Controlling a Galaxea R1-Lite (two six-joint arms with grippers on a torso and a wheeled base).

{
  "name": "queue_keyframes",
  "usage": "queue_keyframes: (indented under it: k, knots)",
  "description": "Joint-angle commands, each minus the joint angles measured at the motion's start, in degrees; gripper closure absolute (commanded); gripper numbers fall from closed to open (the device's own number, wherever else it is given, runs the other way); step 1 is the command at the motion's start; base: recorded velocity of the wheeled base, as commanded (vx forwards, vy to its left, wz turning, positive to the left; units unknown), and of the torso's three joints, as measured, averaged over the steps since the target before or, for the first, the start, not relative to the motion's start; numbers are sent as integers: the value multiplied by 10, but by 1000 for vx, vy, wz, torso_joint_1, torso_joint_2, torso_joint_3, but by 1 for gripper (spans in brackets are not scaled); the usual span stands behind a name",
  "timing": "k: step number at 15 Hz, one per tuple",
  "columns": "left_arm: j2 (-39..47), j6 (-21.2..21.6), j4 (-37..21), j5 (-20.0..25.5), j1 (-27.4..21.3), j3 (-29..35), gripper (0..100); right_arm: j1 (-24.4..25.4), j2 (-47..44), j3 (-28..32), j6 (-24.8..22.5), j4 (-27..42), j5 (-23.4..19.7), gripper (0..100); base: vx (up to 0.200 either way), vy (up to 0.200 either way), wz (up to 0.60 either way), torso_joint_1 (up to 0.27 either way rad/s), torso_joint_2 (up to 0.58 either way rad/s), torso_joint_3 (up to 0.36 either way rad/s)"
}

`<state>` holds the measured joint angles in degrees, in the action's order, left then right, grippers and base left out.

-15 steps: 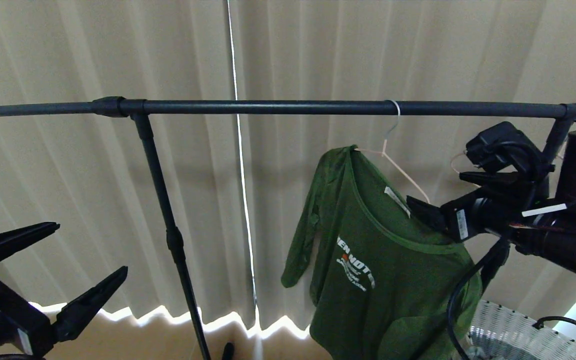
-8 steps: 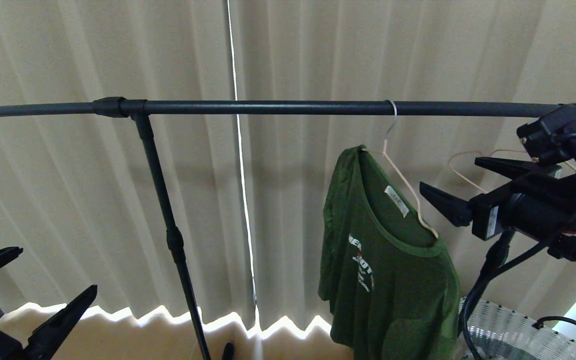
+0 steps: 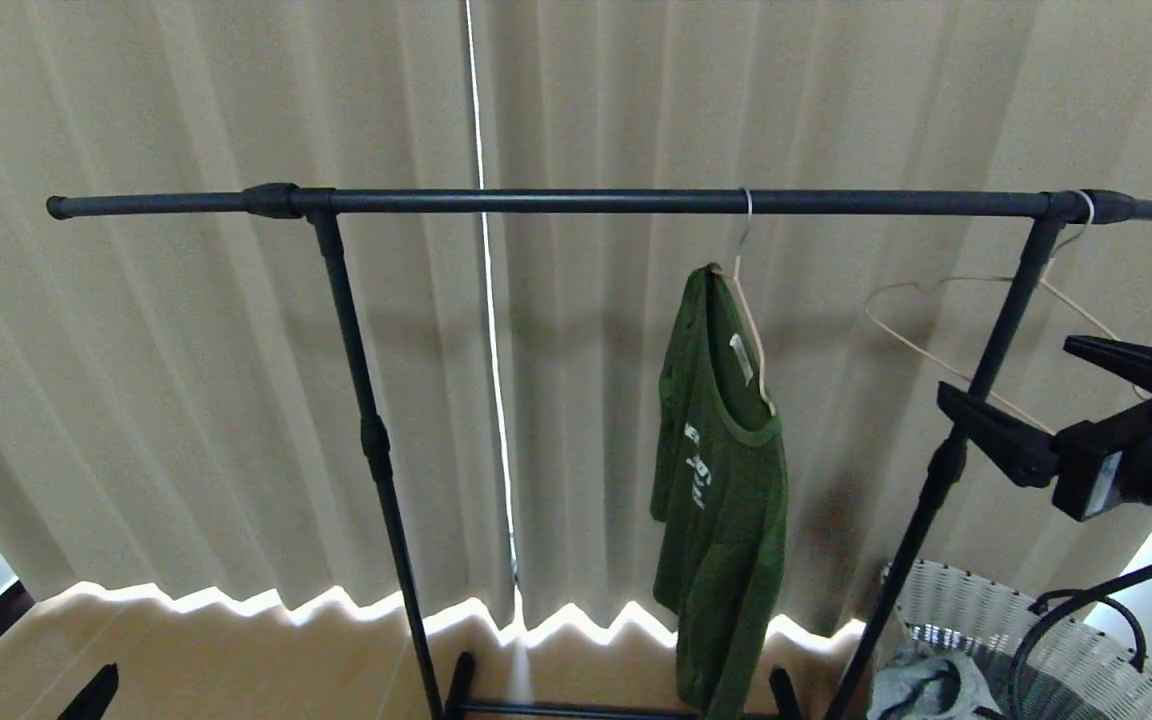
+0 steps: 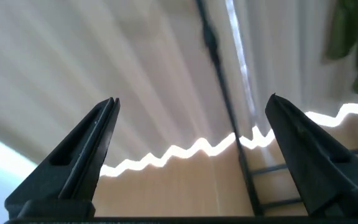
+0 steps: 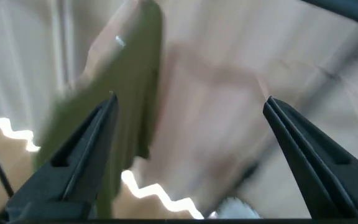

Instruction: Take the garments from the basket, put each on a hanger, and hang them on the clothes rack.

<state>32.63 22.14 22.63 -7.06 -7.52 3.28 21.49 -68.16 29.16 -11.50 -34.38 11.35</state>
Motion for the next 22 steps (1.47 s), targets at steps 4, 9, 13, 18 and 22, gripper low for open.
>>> queue_keyframes:
  k: [4,9,13,18,22]
  knots:
    - [-216,-51,-150,5,131,-33,0,-145,138,-98,0,74,0,0,0,0,0,0,0,0]
    - [-270,-157,-214,114,124,-31,0,-230,385,-143,-1,340,0,0,0,0,0,0,0,0]
    - [-270,-158,-215,197,124,-31,0,-218,559,-154,0,476,-15,0,0,0,0,0,0,0]
    - [-277,-159,-215,199,72,-32,0,-152,626,-197,2,472,-46,0,0,0,0,0,0,0]
    - [-322,-162,-214,198,72,-32,0,-152,626,-251,30,404,-51,0,0,0,0,0,0,0]
